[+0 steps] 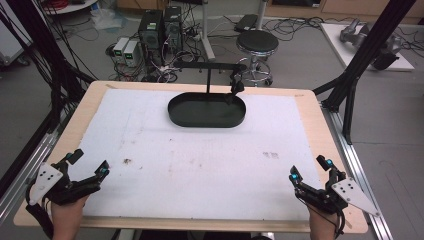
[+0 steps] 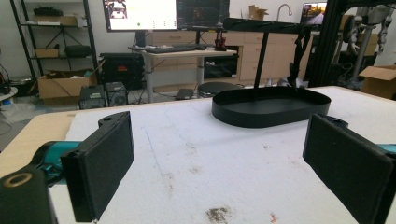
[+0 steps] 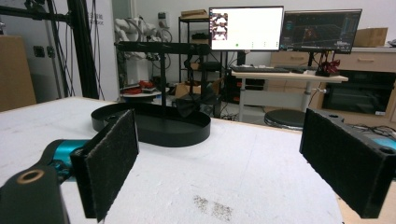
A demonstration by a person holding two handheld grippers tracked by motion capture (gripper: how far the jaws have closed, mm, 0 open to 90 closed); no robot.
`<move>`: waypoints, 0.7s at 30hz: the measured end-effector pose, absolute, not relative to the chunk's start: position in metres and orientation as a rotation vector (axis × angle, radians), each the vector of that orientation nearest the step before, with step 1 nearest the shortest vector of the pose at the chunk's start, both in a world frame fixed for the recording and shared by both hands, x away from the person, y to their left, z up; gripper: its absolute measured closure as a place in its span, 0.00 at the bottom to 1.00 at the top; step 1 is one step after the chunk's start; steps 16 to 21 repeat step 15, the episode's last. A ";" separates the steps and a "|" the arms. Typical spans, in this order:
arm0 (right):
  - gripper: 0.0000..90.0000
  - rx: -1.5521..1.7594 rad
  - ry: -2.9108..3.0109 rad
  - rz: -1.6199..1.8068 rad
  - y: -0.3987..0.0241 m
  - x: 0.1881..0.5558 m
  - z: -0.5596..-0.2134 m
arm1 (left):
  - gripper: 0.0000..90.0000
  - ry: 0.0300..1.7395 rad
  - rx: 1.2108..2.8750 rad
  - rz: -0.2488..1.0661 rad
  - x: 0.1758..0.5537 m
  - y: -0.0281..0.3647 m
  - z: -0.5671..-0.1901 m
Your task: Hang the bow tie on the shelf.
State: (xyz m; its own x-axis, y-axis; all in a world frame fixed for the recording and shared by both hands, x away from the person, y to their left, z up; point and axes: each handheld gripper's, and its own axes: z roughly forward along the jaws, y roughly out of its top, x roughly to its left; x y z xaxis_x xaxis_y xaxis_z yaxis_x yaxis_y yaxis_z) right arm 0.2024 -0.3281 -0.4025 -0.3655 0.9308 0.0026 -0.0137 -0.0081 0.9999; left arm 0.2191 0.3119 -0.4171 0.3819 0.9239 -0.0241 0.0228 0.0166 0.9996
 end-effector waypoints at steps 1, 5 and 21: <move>0.12 1.007 1.465 1.491 -0.328 0.202 -0.402 | 0.10 0.938 1.370 0.893 0.219 0.312 -0.417; 0.12 1.009 1.476 1.482 -0.328 0.202 -0.403 | 0.10 0.938 1.367 0.889 0.220 0.312 -0.417; 0.12 1.009 1.460 1.489 -0.332 0.198 -0.401 | 0.10 0.927 1.383 0.883 0.222 0.307 -0.419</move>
